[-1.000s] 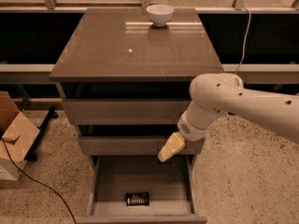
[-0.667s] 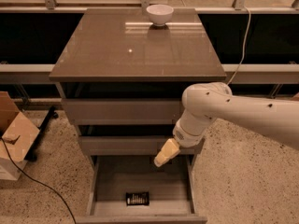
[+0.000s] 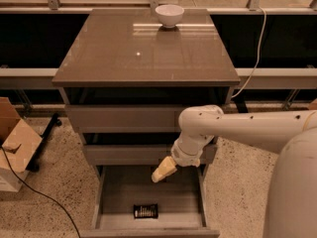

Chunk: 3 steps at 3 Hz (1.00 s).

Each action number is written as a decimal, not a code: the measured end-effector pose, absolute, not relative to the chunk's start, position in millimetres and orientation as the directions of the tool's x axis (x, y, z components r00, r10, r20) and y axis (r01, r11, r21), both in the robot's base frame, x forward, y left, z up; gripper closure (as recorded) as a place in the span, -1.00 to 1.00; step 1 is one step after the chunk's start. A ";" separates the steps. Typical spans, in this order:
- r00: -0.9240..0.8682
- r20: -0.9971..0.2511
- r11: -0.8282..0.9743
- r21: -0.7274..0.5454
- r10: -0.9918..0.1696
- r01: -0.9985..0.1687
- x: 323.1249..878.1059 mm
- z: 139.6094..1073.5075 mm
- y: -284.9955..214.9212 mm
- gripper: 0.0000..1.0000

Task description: Pick rxbar chocolate from bottom drawer and place on counter

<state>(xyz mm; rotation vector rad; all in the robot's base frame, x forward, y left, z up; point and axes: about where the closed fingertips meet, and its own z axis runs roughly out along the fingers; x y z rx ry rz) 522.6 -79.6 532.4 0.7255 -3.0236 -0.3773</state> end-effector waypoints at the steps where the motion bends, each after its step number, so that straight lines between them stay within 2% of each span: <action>1: -0.915 -0.005 0.879 0.275 -0.404 -0.389 525.0 492.1 -61.9 -1.00; 2: -0.932 0.045 0.891 0.313 -0.358 -0.327 520.4 440.3 -48.2 -1.00; 3: -0.933 0.053 0.892 0.317 -0.357 -0.323 520.1 435.9 -47.1 -1.00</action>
Offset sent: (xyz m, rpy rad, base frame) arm 0.0019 0.0447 -0.1333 0.0586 0.1550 -0.1549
